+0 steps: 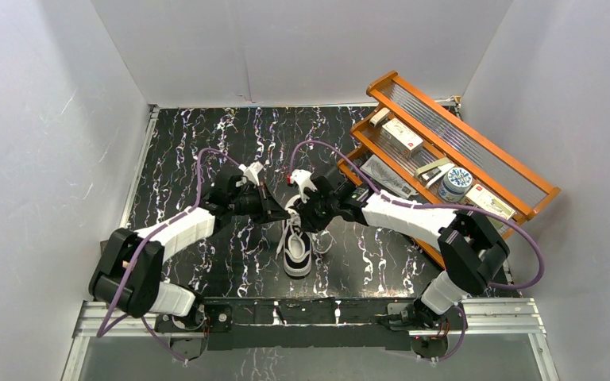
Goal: Tie the shoes
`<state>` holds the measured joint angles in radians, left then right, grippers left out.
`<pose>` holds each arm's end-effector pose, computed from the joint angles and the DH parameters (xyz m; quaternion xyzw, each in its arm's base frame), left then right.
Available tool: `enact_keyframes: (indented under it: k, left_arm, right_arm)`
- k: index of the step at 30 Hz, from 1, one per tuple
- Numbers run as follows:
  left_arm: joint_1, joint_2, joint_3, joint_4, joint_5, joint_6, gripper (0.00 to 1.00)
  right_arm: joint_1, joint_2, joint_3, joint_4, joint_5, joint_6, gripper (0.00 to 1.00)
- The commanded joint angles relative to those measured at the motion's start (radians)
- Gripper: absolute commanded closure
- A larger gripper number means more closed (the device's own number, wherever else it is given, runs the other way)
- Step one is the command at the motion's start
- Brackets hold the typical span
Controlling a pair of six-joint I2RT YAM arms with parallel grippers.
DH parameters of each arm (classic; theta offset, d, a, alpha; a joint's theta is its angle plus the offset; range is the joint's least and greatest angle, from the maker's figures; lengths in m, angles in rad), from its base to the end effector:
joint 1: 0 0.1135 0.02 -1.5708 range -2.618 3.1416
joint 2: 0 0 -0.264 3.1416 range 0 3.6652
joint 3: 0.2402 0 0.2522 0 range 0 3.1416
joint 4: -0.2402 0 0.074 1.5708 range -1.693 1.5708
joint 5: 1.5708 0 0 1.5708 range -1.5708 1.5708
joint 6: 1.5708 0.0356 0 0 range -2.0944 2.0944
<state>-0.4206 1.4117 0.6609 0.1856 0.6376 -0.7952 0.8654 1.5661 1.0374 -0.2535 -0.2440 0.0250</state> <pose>0.2514 -0.1357 0.1960 -0.0065 0.8457 -0.4868 0.2188 0.2123 0.2626 0.2292 -0.4165 0.8176 0.2656 0.2958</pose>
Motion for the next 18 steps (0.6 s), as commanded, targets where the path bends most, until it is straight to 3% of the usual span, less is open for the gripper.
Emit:
enact_keyframes:
  k: [1, 4, 18]
  left_arm:
    - [-0.001, -0.081, -0.014, -0.034, -0.048, -0.036, 1.0]
    - [-0.001, -0.088, -0.017, -0.064, -0.062, -0.044, 1.0]
    - [-0.001, -0.094, 0.031, -0.238, -0.231, -0.038, 1.0]
  right_arm:
    - [0.0, -0.042, -0.015, 0.052, 0.055, 0.042, 0.82]
    - [0.0, -0.058, -0.023, 0.044, 0.058, 0.054, 0.99]
    - [0.0, -0.132, -0.118, 0.028, 0.068, 0.128, 1.0]
